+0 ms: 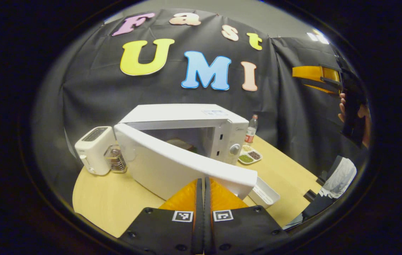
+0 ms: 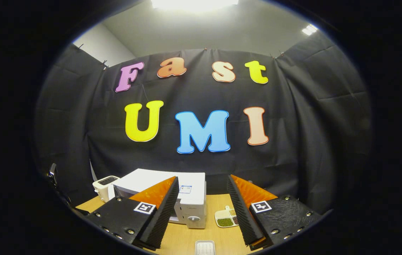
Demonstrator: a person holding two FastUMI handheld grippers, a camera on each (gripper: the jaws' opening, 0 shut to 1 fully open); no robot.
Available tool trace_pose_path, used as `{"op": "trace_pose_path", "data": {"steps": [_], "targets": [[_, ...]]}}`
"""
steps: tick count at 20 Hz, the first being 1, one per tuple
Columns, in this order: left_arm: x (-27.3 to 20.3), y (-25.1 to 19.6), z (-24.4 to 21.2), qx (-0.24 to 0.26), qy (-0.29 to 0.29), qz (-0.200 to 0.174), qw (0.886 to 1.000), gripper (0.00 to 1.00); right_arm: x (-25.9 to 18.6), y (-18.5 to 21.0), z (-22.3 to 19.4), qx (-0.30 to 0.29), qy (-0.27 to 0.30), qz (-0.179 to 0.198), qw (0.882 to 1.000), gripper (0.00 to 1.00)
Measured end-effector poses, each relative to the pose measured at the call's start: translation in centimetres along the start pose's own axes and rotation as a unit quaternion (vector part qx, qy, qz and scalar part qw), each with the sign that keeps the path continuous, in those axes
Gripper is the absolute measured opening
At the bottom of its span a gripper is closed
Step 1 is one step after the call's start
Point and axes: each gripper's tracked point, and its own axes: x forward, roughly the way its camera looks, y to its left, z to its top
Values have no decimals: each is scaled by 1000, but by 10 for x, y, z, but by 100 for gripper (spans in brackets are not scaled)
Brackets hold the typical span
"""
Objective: Open the microwave oven with the left hand, put the food in, and close the microwave oven.
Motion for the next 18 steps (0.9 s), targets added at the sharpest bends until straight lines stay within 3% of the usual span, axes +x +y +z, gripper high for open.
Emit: {"op": "trace_pose_path", "data": {"steps": [10, 18], "targets": [[70, -31, 32, 13, -12, -12, 1000, 7, 0, -39, -2, -4, -3, -11, 1000, 83], [118, -35, 63, -10, -29, 0, 1000, 7, 6, -60, -5, -6, -4, -19, 1000, 83]]}}
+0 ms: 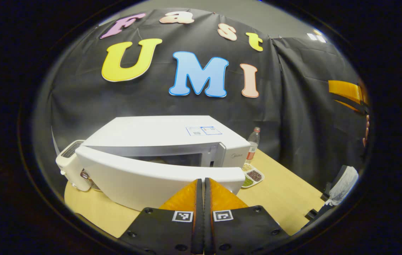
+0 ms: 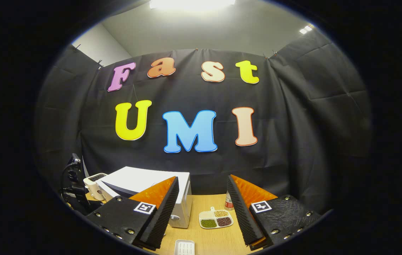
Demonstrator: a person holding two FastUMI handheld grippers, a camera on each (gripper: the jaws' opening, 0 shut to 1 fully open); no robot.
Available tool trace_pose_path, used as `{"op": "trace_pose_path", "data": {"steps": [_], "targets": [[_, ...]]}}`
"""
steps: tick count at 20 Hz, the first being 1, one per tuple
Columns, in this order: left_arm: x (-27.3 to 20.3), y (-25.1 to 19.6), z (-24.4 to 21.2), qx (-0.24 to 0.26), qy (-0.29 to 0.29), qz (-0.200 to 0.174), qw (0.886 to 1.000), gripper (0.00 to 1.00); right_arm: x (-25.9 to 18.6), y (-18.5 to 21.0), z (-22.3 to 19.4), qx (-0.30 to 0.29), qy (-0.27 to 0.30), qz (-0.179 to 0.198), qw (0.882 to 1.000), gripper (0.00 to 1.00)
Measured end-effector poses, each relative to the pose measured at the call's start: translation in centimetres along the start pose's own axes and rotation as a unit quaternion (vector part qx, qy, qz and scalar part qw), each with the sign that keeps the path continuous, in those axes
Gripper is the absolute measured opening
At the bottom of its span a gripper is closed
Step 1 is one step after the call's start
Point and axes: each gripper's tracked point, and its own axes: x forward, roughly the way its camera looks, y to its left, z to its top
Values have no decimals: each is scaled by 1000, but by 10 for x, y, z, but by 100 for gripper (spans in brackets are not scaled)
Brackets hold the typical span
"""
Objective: Open the microwave oven with the left hand, put the food in, and close the microwave oven.
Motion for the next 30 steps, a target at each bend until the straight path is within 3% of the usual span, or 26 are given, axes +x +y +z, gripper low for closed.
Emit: {"op": "trace_pose_path", "data": {"steps": [17, 21, 22, 25, 30], "targets": [[62, 12, 9, -13, 4, 26, 1000, 7, 15, -18, -2, -9, 8, 0, 1000, 83], [64, 10, 7, -7, 4, 27, 1000, 7, 21, -21, -5, -12, 11, -1, 1000, 83], [64, 11, 8, -17, 1, 27, 999, 10, 23, -20, -6, -11, 12, 0, 1000, 83], [64, 11, 9, -55, -6, 23, 998, 7, 24, -22, -7, -12, 13, -3, 1000, 83], [67, 10, 8, -38, -7, 29, 999, 6, 24, -22, -8, -13, 16, -4, 1000, 83]]}}
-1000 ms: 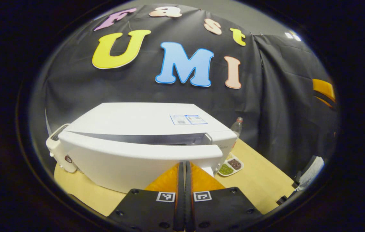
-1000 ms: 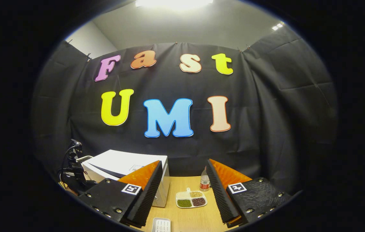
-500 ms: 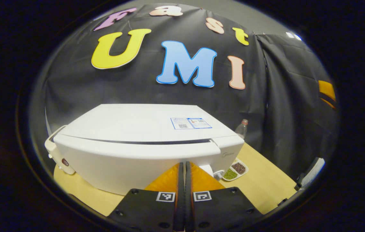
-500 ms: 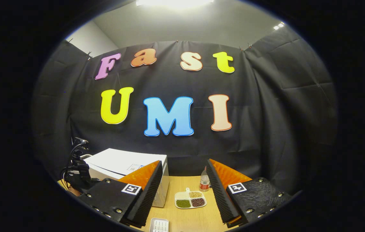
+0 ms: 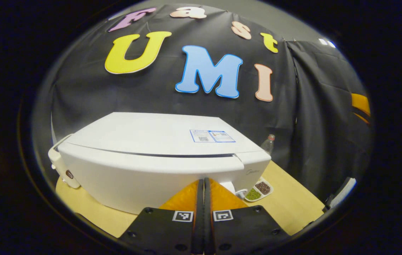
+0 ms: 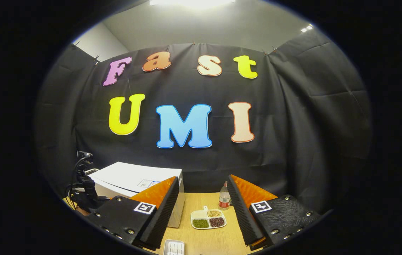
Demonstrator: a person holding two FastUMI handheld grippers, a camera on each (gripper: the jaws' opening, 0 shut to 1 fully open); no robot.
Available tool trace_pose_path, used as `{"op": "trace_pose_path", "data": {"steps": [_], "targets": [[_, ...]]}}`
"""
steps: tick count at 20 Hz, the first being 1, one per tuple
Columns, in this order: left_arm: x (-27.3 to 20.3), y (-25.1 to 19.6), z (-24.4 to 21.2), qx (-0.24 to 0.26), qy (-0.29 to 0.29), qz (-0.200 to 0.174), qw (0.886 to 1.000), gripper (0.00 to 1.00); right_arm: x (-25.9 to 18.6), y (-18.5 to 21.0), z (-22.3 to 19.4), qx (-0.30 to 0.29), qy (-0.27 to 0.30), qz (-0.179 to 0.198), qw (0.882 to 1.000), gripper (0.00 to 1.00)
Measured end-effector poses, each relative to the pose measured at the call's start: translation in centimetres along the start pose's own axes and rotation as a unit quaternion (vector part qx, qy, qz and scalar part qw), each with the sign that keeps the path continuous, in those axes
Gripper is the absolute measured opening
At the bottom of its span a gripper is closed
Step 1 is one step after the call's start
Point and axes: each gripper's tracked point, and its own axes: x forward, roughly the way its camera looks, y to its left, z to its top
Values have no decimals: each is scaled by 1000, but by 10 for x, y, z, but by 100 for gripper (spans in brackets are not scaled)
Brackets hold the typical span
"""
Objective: Open the microwave oven with the left hand, put the food in, and close the microwave oven.
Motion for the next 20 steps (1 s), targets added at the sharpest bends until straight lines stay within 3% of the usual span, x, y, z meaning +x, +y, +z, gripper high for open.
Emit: {"op": "trace_pose_path", "data": {"steps": [10, 11, 12, 14, 15, 17, 20], "targets": [[4, 1, 2, -3, -7, 4, 1000, 6, -10, 6, -3, -3, 3, 8, 1000, 83], [8, 11, 8, 4, -11, 27, 1000, 6, -11, 7, -4, -5, 4, 11, 1000, 83], [9, 4, 2, -20, 1, 4, 1000, 9, -13, 7, -4, -7, 4, 13, 1000, 83], [12, 3, 3, -7, -2, 8, 1000, 7, -15, 9, -4, -9, 2, 16, 1000, 83], [9, 2, 4, -3, -4, 12, 1000, 10, -15, 9, -5, -9, 3, 18, 1000, 83], [3, 7, 12, -4, -14, 24, 1000, 3, -14, 13, -3, -3, 4, 22, 1000, 83], [-25, 15, 47, 22, -53, 49, 997, 7, -12, 19, 4, 3, -2, 25, 1000, 83]]}}
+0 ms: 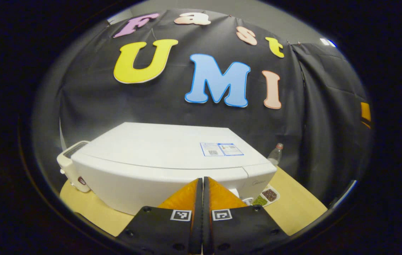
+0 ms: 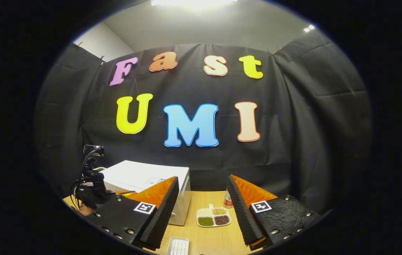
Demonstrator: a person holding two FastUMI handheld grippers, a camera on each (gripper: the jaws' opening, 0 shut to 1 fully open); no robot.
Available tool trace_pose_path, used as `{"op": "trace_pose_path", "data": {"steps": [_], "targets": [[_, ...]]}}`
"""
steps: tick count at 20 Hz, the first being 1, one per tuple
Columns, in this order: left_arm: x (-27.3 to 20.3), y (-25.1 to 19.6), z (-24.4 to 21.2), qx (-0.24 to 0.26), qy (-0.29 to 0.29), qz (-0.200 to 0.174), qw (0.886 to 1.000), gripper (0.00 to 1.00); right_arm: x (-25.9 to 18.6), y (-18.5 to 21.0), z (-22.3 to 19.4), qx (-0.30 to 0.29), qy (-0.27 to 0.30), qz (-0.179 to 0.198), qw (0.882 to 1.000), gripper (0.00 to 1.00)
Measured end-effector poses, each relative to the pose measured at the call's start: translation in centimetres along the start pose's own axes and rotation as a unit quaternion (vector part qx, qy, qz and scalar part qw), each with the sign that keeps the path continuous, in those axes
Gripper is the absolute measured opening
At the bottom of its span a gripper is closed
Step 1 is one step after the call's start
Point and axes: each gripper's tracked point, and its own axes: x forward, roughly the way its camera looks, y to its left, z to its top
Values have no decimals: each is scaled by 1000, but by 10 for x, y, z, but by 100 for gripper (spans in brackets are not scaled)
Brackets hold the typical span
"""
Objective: Open the microwave oven with the left hand, put the food in, and close the microwave oven.
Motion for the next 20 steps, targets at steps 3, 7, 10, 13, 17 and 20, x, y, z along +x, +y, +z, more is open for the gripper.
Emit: {"op": "trace_pose_path", "data": {"steps": [3, 7, 10, 13, 17, 20], "targets": [[-45, 8, 52, 13, -49, 2, 999, 19, 2, 11, 6, 11, -5, 2, 1000, 83], [-117, 33, 120, 32, -117, 38, 992, 96, 3, 30, 21, 15, -18, 10, 1000, 83], [-159, 46, 155, 32, -151, 52, 987, 96, 3, 42, 36, 22, -30, 14, 999, 83], [-190, 61, 181, 36, -174, 64, 982, 97, 2, 53, 49, 21, -39, 14, 999, 83], [-212, 84, 199, 41, -189, 70, 979, 95, -1, 68, 59, 17, -43, 10, 999, 83], [-225, 99, 204, 39, -198, 67, 977, 95, -7, 76, 65, 14, -50, -1, 999, 83]]}}
